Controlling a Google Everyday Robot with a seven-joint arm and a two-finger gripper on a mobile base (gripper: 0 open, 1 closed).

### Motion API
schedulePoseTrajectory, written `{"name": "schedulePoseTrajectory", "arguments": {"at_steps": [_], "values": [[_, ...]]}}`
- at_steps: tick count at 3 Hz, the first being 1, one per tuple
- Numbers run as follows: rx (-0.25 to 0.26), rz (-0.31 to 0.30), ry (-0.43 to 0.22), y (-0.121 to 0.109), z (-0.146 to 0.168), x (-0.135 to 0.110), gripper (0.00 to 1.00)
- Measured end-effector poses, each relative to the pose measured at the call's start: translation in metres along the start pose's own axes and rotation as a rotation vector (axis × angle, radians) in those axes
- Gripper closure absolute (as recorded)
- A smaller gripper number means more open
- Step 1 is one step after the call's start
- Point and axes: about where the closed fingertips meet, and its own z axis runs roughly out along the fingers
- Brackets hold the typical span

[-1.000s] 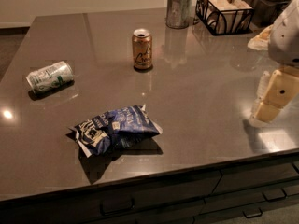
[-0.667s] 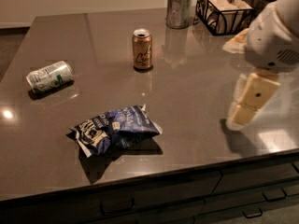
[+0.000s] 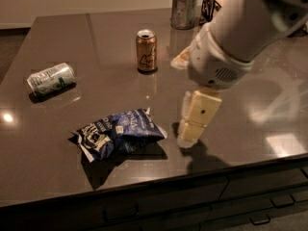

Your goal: Move blue chip bag near orange can

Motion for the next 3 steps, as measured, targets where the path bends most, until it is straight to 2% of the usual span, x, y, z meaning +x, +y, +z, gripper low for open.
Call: {"name": "schedulePoseTrajectory", "arguments": {"at_steps": [1, 2, 3], "values": [[-0.054, -0.046, -0.024, 0.01, 0.031, -0.031, 0.0], [-0.092, -0.081, -0.019, 0.017, 0.066, -0.051, 0.0], [-0.107, -0.096, 0.009, 0.016, 0.094, -0.057, 0.0]]}}
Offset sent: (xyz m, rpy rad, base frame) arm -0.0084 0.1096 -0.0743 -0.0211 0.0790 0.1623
